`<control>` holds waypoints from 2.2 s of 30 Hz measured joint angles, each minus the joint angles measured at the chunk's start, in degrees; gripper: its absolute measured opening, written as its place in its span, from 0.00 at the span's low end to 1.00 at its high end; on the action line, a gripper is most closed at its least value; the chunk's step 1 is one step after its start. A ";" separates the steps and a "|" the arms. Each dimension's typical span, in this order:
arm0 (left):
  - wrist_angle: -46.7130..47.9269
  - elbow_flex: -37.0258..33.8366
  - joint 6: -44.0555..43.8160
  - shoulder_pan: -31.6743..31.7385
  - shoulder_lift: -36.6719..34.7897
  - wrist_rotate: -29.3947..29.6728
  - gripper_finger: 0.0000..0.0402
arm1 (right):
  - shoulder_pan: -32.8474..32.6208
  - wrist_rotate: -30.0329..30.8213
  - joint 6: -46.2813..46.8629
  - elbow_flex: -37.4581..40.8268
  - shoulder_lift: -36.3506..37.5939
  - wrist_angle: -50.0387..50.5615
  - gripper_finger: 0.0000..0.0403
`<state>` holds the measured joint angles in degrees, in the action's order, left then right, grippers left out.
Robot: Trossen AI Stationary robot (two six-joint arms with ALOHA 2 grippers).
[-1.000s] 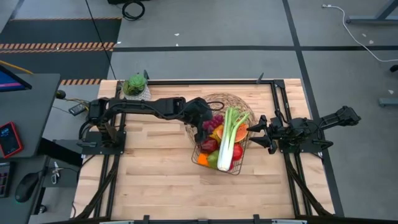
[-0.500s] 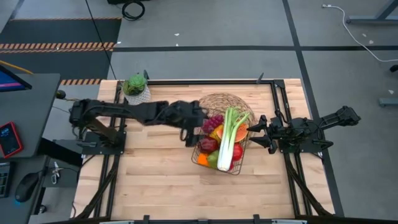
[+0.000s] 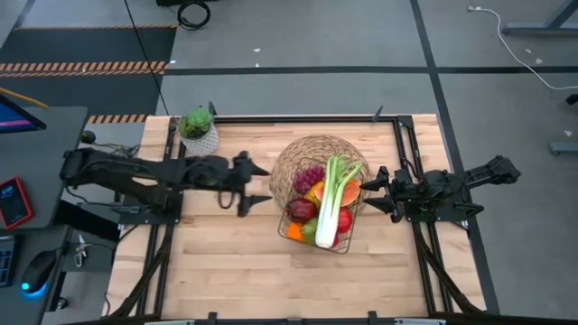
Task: Build produce basket
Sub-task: Return to Home Position
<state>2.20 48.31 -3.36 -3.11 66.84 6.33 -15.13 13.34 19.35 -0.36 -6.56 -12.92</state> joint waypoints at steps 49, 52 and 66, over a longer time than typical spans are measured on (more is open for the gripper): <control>-5.21 -44.39 -19.22 -4.88 -61.65 -7.07 0.88 | -0.23 -1.05 0.00 0.00 5.35 8.30 0.62; -5.22 -44.39 -20.34 -4.90 -61.65 -7.08 0.88 | -0.23 -1.05 0.00 0.00 5.35 8.32 0.62; -5.22 -44.37 -19.58 -4.90 -61.65 -7.07 0.88 | -0.21 -1.05 0.00 0.00 5.35 8.32 0.62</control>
<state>-3.03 3.95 -22.94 -8.01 5.19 -0.74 -15.33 12.29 19.35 -0.36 -1.21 -4.60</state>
